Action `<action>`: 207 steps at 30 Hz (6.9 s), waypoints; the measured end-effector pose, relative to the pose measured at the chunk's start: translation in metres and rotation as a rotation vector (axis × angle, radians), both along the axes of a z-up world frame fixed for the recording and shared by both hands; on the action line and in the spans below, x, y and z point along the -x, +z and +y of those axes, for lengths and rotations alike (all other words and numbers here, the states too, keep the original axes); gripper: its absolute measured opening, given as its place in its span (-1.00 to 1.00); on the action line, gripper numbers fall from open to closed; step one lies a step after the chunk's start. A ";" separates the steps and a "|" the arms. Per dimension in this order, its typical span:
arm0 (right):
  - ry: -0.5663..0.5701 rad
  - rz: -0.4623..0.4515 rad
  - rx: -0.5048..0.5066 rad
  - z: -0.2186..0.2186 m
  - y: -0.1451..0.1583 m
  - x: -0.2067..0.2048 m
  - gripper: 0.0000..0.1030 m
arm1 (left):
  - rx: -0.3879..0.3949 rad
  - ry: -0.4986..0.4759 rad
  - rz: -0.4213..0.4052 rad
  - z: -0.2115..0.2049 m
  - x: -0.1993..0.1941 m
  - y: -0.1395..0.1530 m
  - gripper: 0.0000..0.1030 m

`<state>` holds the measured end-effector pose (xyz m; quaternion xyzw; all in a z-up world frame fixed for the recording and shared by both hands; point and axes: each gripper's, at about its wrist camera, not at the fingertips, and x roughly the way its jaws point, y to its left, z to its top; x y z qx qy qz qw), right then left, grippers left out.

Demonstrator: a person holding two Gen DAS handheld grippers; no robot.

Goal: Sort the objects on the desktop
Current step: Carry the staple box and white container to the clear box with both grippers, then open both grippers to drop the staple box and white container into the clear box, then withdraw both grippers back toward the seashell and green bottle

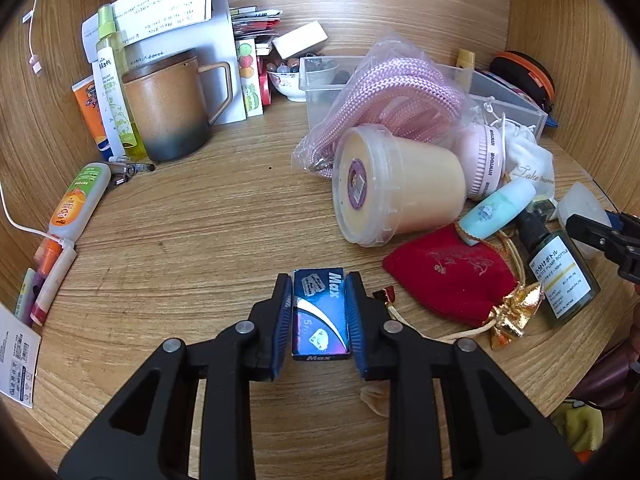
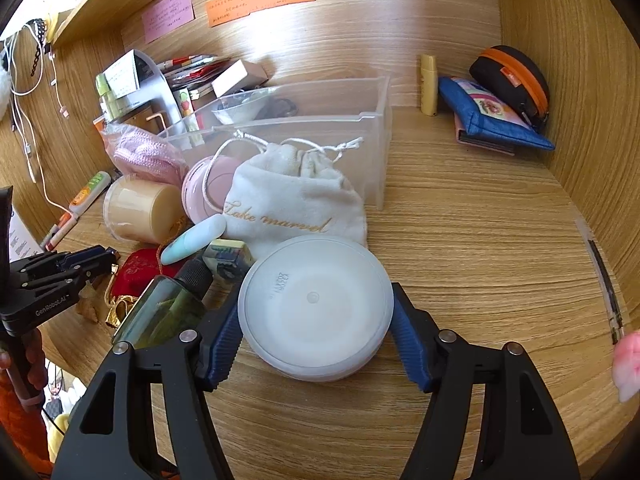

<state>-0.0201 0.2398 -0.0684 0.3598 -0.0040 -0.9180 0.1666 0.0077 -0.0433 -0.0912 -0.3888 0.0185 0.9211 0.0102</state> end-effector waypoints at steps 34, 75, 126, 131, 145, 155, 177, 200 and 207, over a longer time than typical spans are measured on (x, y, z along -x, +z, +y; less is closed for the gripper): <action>0.034 0.127 0.013 0.005 0.081 0.036 0.24 | -0.016 0.064 0.145 -0.006 0.050 0.087 -0.49; 0.271 -0.055 -0.147 -0.060 0.066 0.195 0.24 | -0.016 -0.253 -0.048 0.025 0.210 0.099 -0.49; 0.300 -0.263 -0.484 -0.113 0.029 0.211 0.40 | 0.060 -0.372 -0.168 0.058 0.232 0.069 0.14; 0.263 -0.213 -0.494 -0.110 0.044 0.206 0.43 | 0.055 -0.361 -0.140 0.052 0.225 0.079 0.22; 0.195 -0.136 -0.456 -0.076 0.084 0.184 0.44 | 0.029 -0.311 -0.055 0.046 0.191 0.110 0.68; 0.171 -0.006 -0.404 -0.060 0.115 0.132 0.54 | 0.005 -0.264 0.000 0.040 0.149 0.132 0.84; 0.069 0.096 -0.198 -0.027 0.095 0.026 0.79 | 0.072 -0.147 0.070 0.031 0.050 0.114 0.89; 0.129 -0.047 -0.017 -0.062 0.016 -0.027 0.80 | -0.002 -0.070 -0.020 0.028 -0.023 0.045 0.90; 0.101 -0.054 -0.002 -0.071 0.002 -0.028 0.80 | -0.037 -0.040 -0.052 0.020 -0.031 0.028 0.90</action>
